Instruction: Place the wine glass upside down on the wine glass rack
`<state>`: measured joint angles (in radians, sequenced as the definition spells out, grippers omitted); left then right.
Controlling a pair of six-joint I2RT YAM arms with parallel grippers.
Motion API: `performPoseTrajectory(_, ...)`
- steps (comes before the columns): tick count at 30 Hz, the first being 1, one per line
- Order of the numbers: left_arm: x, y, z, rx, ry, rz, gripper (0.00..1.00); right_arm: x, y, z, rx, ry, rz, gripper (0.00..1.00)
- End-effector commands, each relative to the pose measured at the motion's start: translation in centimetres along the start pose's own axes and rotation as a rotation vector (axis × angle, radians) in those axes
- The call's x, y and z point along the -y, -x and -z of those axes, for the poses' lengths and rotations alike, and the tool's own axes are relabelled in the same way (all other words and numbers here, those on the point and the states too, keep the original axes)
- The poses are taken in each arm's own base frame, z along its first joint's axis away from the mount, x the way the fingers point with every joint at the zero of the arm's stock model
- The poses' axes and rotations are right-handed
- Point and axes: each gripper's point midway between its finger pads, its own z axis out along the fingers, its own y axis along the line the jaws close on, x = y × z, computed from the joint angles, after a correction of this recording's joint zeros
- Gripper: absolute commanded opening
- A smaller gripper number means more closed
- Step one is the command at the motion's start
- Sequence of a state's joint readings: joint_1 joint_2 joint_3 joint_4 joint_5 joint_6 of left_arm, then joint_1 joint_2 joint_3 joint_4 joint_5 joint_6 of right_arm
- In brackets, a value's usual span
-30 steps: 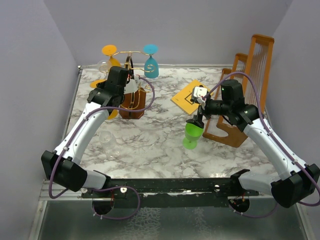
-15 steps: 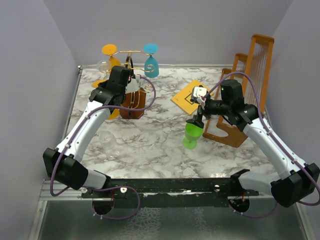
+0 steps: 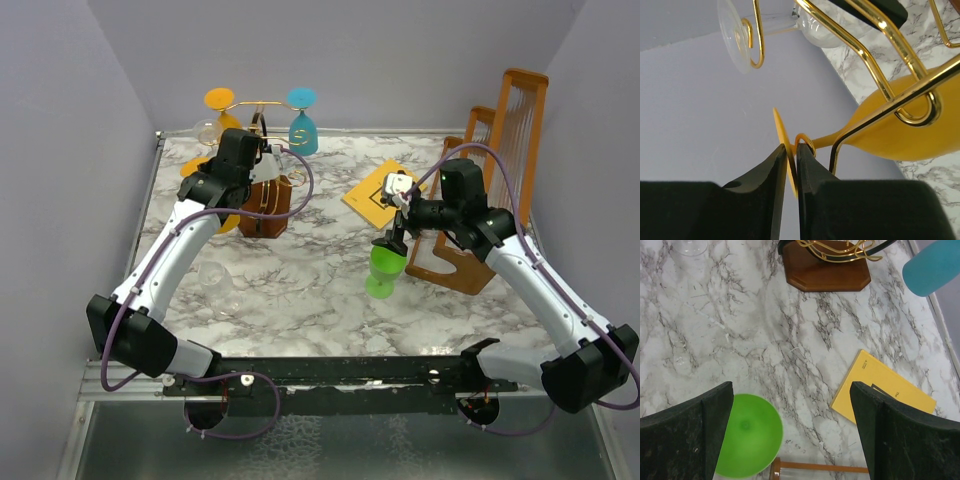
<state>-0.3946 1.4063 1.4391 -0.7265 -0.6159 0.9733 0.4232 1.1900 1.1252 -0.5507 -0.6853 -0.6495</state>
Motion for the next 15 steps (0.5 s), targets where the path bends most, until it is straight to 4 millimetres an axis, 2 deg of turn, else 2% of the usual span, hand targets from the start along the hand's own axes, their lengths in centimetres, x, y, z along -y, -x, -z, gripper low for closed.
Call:
performPoseTrajectory(1, -0.3, 1.4, 0.5, 0.08, -0.014, 0.047, 0.19, 0.8, -0.3, -0.2, -0.005, -0.028, 0.015, 1.0)
performPoseTrajectory(8, 0.0, 1.6, 0.7, 0.096, -0.028, 0.053, 0.23, 0.8, -0.5, -0.3, -0.01, -0.027, 0.011, 1.0)
performPoseTrajectory(15, -0.3, 2.3, 1.7, 0.155, -0.04, 0.084, 0.3, 0.8, -0.4, -0.3, -0.01, -0.028, 0.012, 1.0)
